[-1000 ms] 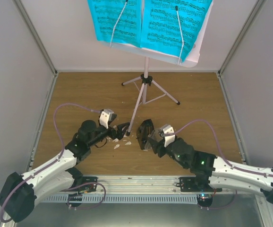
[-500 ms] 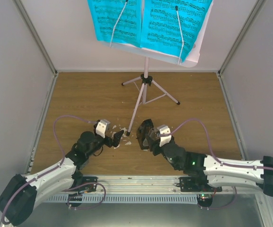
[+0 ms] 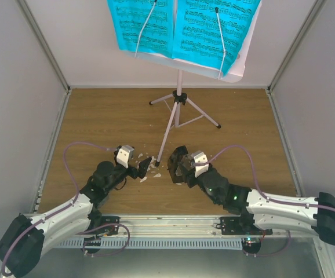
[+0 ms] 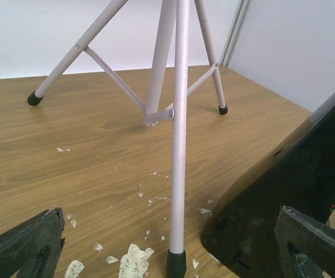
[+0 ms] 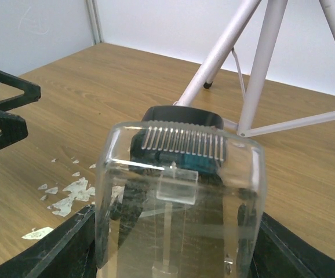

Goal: Pack up the instrument practice props

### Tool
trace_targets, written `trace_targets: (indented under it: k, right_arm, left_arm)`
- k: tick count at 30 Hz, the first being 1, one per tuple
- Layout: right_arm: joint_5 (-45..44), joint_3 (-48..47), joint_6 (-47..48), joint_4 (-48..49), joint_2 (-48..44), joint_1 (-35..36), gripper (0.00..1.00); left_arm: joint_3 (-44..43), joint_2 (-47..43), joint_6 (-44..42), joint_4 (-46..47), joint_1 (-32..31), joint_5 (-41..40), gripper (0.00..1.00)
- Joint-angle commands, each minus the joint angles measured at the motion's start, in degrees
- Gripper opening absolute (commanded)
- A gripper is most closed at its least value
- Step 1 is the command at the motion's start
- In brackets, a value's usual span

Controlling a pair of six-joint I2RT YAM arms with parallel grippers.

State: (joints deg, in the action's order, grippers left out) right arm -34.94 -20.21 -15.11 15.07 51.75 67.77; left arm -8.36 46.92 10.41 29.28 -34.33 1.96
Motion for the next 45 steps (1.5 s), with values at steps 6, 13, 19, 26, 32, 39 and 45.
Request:
trace_targets:
  k: [6, 13, 19, 26, 32, 39, 45]
  right_arm:
    - [4.7, 0.4, 5.9, 7.4, 3.5, -3.3, 0.49]
    - [6.0, 1.4, 6.3, 11.0, 5.9, -3.6, 0.48]
    - [6.5, 2.0, 6.2, 12.9, 7.3, -3.9, 0.48]
    - [6.7, 3.4, 4.8, 14.6, 8.2, -4.2, 0.48]
    - [6.4, 4.5, 3.4, 15.7, 9.3, -4.2, 0.48]
    - [6.6, 5.0, 3.1, 16.3, 10.6, -4.2, 0.48]
    - [6.4, 4.6, 2.7, 14.9, 8.7, -4.2, 0.48]
  left_arm:
    - [0.4, 0.1, -1.3, 3.9, 0.4, -1.0, 0.99]
    - [0.2, 0.6, -1.3, 3.9, 0.4, -1.1, 0.99]
    - [0.1, 0.6, -1.4, 3.9, 0.4, -1.0, 0.99]
    - [0.2, 0.5, -1.4, 3.8, 0.4, -1.1, 0.99]
    - [0.1, 0.5, -1.4, 3.8, 0.4, -1.2, 0.99]
    - [0.1, 0.6, -1.5, 3.8, 0.4, -1.3, 0.99]
    - [0.1, 0.6, -1.6, 3.7, 0.4, -1.2, 0.99]
